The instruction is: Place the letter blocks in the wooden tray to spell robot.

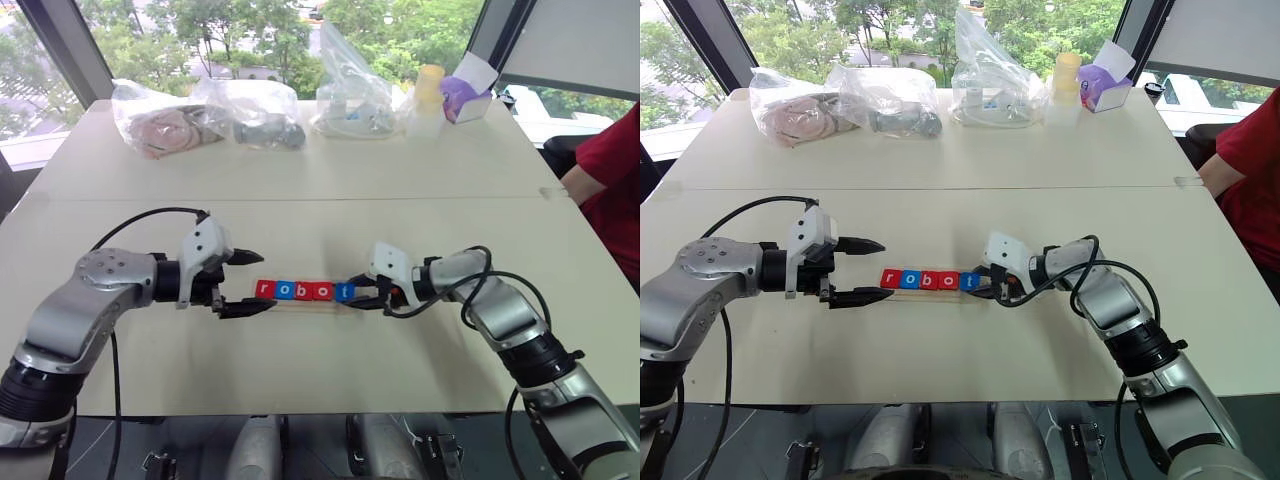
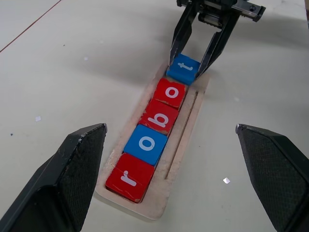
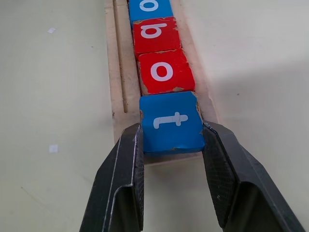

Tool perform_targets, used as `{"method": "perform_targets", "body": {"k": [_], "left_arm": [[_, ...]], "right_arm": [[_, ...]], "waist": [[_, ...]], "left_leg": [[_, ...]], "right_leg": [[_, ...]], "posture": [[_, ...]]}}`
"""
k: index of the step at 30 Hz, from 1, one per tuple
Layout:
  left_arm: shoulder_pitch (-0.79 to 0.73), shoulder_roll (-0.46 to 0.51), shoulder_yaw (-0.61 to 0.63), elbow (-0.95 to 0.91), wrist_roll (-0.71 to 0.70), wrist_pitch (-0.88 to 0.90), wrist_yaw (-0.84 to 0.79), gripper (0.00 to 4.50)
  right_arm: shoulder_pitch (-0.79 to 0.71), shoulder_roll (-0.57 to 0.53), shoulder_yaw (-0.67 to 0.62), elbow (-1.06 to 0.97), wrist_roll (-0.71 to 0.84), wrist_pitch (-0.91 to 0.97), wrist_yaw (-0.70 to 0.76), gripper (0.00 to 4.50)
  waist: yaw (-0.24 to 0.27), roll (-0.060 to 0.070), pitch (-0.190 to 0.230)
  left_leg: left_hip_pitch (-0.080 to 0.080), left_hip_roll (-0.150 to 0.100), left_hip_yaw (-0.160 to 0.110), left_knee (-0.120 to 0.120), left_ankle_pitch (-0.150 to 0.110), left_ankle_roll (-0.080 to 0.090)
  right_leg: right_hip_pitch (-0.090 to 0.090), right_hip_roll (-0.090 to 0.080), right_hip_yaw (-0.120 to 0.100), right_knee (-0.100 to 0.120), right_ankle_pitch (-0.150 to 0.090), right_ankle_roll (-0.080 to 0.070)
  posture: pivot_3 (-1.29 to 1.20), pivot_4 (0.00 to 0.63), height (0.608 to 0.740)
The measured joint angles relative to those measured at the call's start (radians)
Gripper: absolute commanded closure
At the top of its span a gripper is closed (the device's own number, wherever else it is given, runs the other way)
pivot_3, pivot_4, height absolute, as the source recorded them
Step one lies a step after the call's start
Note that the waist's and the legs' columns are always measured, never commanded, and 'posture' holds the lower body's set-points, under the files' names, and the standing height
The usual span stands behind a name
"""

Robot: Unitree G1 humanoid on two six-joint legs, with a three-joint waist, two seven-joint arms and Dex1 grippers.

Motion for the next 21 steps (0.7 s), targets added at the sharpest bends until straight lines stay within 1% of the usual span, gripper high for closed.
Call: {"method": "perform_targets", "body": {"k": [1, 3, 4, 7, 8, 13, 18, 21], "left_arm": [[0.000, 0.000, 0.000, 0.000, 0.000, 0.000, 0.000, 0.00], [0.000, 0.000, 0.000, 0.000, 0.000, 0.000, 0.000, 0.00], [0.000, 0.000, 0.000, 0.000, 0.000, 0.000, 0.000, 0.00], [0.000, 0.000, 0.000, 0.000, 0.000, 0.000, 0.001, 0.00], [0.000, 0.000, 0.000, 0.000, 0.000, 0.000, 0.001, 0.00], [0.001, 0.000, 0.000, 0.000, 0.000, 0.000, 0.002, 0.00], [0.002, 0.000, 0.001, 0.000, 0.000, 0.001, 0.003, 0.00], [0.003, 0.001, 0.003, 0.000, -0.002, 0.003, 0.002, 0.00]], "right_arm": [[-0.001, 0.003, 0.000, 0.000, -0.001, 0.000, 0.001, 3.38], [-0.002, 0.006, 0.000, 0.000, -0.001, 0.000, 0.003, 2.34], [-0.002, 0.006, 0.000, 0.000, -0.001, 0.001, 0.004, 1.99], [-0.002, 0.013, 0.000, -0.001, -0.001, 0.004, 0.003, 0.45], [-0.002, 0.015, 0.000, -0.001, -0.001, 0.005, 0.001, 0.04], [-0.001, 0.011, -0.013, -0.023, 0.016, 0.032, -0.010, 0.04], [0.005, -0.024, -0.082, -0.058, 0.037, 0.057, -0.038, 0.04], [0.015, -0.029, -0.100, -0.058, 0.035, 0.061, -0.067, 0.04]], "waist": [[0.000, 0.000, 0.000], [0.000, 0.000, 0.000], [0.000, 0.000, 0.000], [0.000, 0.000, 0.000], [0.000, 0.000, 0.000], [0.001, 0.000, 0.000], [0.001, 0.000, 0.000], [0.000, 0.000, 0.000]], "left_leg": [[0.000, 0.000, 0.000, 0.000, 0.000, 0.000], [0.000, 0.000, 0.000, 0.000, 0.000, 0.000], [0.000, 0.000, 0.000, 0.000, 0.000, 0.000], [0.000, 0.000, 0.000, 0.000, 0.000, 0.000], [0.000, 0.000, 0.000, 0.000, 0.000, 0.000], [0.000, 0.000, 0.000, 0.000, 0.000, 0.000], [0.000, 0.000, 0.000, 0.000, 0.000, 0.000], [0.000, 0.000, 0.000, 0.000, 0.000, 0.000]], "right_leg": [[0.000, 0.000, 0.000, 0.000, 0.000, 0.000], [0.000, 0.000, 0.000, 0.000, 0.000, 0.000], [0.000, 0.000, 0.000, 0.000, 0.000, 0.000], [0.000, 0.000, 0.000, 0.000, 0.000, 0.000], [0.000, 0.000, 0.000, 0.000, 0.000, 0.000], [0.000, 0.000, 0.000, 0.000, 0.000, 0.000], [0.000, 0.000, 0.000, 0.000, 0.000, 0.000], [0.000, 0.000, 0.000, 0.000, 0.000, 0.000]], "posture": [[0.00, 0.150, 0.740], [0.00, 0.150, 0.740], [0.00, 0.150, 0.740], [0.00, 0.150, 0.740], [0.00, 0.150, 0.740], [0.00, 0.150, 0.740], [0.00, 0.150, 0.740], [0.00, 0.150, 0.740]]}}
